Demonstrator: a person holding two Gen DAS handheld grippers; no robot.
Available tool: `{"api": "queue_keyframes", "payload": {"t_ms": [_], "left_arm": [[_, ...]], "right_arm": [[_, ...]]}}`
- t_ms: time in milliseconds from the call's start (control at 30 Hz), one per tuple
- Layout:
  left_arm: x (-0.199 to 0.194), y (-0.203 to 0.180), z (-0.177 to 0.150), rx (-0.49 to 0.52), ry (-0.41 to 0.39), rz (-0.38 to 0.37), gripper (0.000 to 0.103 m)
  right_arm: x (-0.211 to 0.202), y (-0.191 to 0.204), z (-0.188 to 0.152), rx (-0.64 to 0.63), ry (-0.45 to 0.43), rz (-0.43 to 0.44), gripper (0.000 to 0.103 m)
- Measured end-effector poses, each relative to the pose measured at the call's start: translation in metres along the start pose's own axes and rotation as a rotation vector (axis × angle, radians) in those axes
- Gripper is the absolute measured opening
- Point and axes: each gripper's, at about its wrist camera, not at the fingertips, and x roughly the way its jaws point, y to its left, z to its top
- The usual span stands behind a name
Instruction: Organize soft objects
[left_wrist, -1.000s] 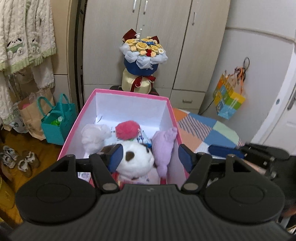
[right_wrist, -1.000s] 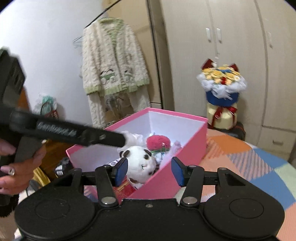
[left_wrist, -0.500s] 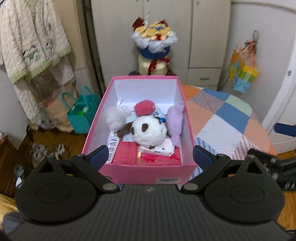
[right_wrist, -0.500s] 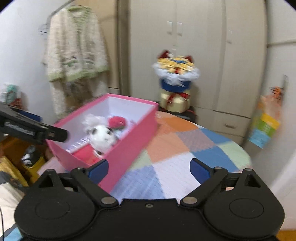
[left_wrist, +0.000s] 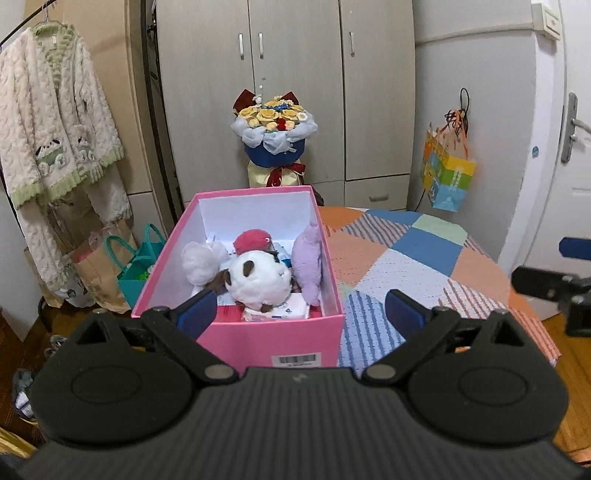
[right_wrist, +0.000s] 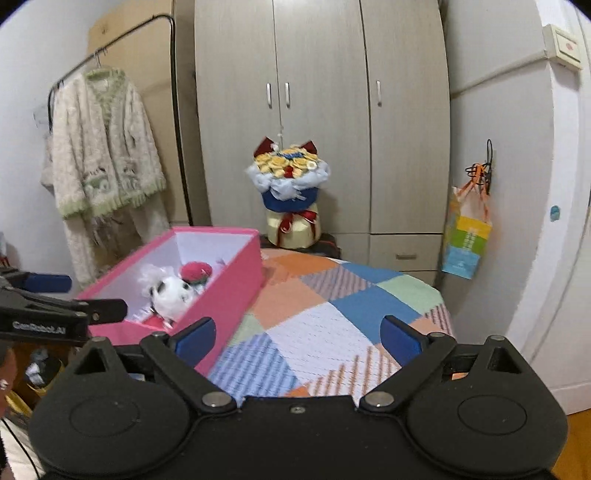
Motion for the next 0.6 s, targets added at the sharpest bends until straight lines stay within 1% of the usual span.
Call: {"api": "queue_keyframes", "payload": {"t_ms": [167,300,400,600], "left_arm": [[-0.003,-0.002,-0.007,-0.018,-0.03,-0.001,0.099],[-0.008,-0.004,-0.013,-0.035,-0.044,-0.027,0.099],[-0.009,-0.006,-0.019,-0.035,-0.04,-0.033,0.099],[-0.005,-0.007,-0.029,-0.04,-0.026,-0.009,0.099]], "right_arm": [[-0.002,0.005,-0.006,-0.007,-0.002,-0.052,0.098],[-0.005,0.003,-0.013,0.017,-0.002,-0.066,0.098],[-0.007,0.005,-0.015,0.012,-0.006,-0.092,0.098],[-0.013,0.012,-0.022,-0.018,-0.012,-0.128,0.098]]}}
